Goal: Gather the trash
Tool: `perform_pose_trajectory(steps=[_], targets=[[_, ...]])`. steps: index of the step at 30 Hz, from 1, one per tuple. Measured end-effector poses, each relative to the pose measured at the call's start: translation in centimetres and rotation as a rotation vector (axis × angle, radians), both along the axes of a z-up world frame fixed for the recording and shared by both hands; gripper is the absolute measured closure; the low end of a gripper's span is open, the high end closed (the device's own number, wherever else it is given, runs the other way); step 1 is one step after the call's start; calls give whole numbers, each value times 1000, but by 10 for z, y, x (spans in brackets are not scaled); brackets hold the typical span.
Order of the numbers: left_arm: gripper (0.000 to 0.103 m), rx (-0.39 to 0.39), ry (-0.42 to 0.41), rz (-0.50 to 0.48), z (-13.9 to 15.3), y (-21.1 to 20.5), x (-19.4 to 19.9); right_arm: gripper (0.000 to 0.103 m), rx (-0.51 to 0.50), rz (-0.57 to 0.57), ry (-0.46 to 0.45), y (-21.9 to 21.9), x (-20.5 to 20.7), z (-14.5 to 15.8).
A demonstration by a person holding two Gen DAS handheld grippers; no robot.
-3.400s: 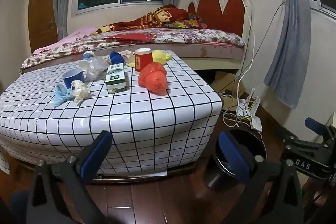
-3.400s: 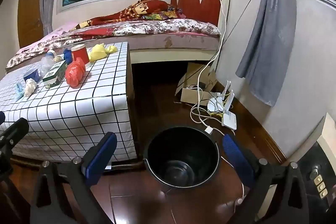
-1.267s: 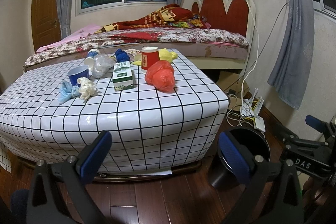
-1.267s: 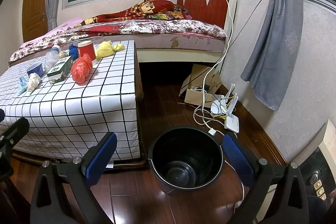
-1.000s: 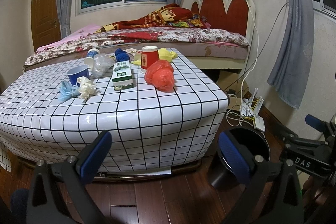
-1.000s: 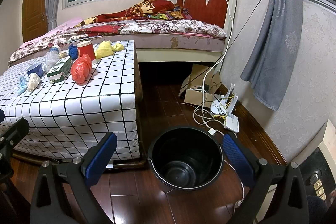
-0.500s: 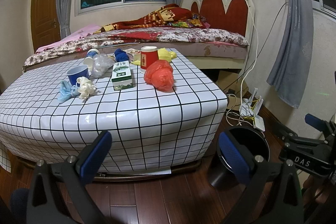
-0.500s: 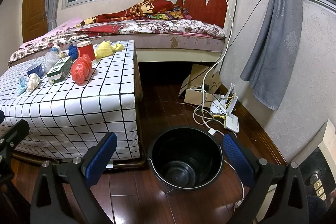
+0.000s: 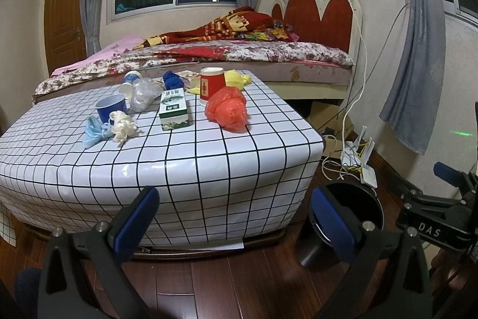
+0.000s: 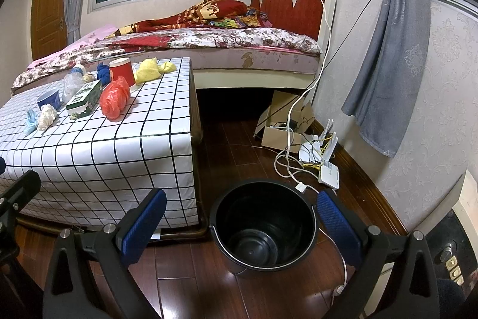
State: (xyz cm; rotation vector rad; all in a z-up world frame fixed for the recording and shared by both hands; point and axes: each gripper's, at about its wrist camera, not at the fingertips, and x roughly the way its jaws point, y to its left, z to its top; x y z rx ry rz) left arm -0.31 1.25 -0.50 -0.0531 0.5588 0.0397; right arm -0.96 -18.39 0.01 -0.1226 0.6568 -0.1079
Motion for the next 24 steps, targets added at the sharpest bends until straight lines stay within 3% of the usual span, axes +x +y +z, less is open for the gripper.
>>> perform_pose_trajectory(steps=[11,16,20,24], targets=[[1,7,-26,27,5,13,5,1,22,45,-5,5,10,6],[1,15,-27,58,9,40,24,1,15,169,-13,32,40,17],[1,13,3,94,3,66,40,1,29,289,74,61,70,9],[1,-9,24,175,-5,102,55,1,26,386,87,92,92,0]])
